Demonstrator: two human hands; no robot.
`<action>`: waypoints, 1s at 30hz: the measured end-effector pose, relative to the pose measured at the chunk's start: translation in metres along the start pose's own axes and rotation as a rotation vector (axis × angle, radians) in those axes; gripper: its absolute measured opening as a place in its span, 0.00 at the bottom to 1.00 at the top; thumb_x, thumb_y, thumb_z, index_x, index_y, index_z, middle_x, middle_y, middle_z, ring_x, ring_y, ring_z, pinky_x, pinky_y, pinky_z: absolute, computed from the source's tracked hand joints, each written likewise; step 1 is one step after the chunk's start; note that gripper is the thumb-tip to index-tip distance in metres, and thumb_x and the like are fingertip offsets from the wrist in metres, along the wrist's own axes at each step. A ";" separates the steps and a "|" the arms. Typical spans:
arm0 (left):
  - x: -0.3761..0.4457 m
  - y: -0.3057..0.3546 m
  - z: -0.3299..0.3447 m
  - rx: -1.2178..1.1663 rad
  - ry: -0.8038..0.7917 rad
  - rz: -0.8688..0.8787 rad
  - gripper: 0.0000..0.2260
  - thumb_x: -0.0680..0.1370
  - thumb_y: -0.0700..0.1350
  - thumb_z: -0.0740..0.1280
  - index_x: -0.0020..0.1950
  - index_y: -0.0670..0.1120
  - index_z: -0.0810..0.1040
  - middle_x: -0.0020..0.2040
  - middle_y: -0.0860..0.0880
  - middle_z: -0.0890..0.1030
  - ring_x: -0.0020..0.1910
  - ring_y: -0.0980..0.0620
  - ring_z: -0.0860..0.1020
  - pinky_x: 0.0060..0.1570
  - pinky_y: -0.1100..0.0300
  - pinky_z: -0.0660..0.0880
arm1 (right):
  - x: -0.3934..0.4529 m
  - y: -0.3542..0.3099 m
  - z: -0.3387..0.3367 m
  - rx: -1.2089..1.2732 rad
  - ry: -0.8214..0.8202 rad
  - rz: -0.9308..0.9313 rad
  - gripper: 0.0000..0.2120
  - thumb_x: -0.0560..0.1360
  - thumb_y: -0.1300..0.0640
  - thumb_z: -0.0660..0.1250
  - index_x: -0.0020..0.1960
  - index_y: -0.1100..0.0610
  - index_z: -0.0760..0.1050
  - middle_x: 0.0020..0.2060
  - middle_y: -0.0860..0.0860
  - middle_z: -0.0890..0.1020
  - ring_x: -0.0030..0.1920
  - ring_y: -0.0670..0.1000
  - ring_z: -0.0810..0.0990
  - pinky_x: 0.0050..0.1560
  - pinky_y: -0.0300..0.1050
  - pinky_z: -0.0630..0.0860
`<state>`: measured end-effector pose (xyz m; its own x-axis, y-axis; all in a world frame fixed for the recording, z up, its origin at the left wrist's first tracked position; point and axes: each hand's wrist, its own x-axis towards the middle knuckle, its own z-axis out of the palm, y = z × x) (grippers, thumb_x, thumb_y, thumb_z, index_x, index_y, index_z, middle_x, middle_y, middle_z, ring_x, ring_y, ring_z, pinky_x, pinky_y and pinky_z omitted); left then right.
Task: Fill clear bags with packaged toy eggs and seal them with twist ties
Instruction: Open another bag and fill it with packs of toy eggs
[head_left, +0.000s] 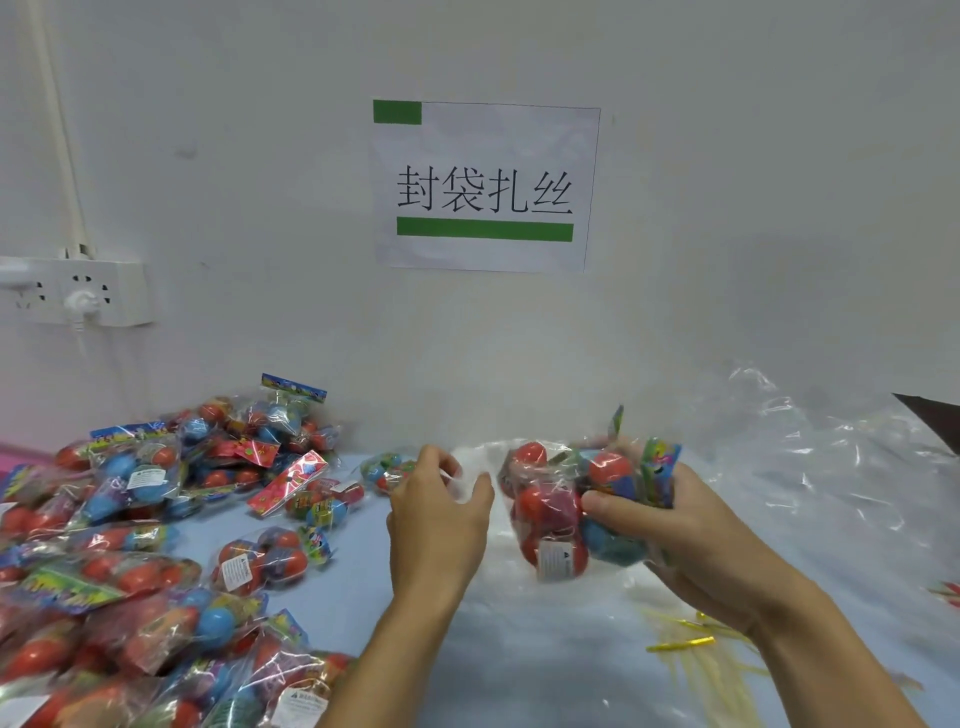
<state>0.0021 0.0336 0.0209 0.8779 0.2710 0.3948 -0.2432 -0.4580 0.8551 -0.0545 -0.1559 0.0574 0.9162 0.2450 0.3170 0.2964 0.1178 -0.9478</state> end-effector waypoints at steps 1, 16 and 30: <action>-0.001 0.001 0.000 -0.021 -0.030 -0.008 0.09 0.77 0.51 0.70 0.44 0.51 0.70 0.46 0.52 0.77 0.42 0.41 0.82 0.44 0.44 0.80 | 0.001 0.002 0.001 -0.106 0.078 -0.024 0.19 0.65 0.58 0.80 0.55 0.51 0.83 0.51 0.56 0.87 0.53 0.55 0.86 0.48 0.42 0.81; -0.008 0.001 0.006 0.069 -0.070 0.223 0.09 0.77 0.54 0.71 0.39 0.55 0.76 0.43 0.58 0.76 0.44 0.57 0.76 0.43 0.58 0.76 | 0.006 0.032 0.006 -0.923 0.123 0.091 0.17 0.61 0.48 0.79 0.47 0.46 0.78 0.38 0.41 0.84 0.38 0.42 0.82 0.37 0.36 0.78; -0.017 0.018 0.011 -0.138 -0.026 0.562 0.08 0.80 0.42 0.68 0.42 0.51 0.74 0.37 0.56 0.75 0.38 0.53 0.76 0.31 0.65 0.72 | 0.020 0.044 0.026 -0.746 0.546 -0.154 0.17 0.64 0.56 0.81 0.47 0.46 0.79 0.35 0.38 0.83 0.37 0.38 0.81 0.35 0.30 0.74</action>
<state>-0.0129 0.0117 0.0259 0.6078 -0.0031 0.7941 -0.7250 -0.4101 0.5534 -0.0302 -0.1208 0.0231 0.7964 -0.2298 0.5593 0.3478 -0.5826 -0.7346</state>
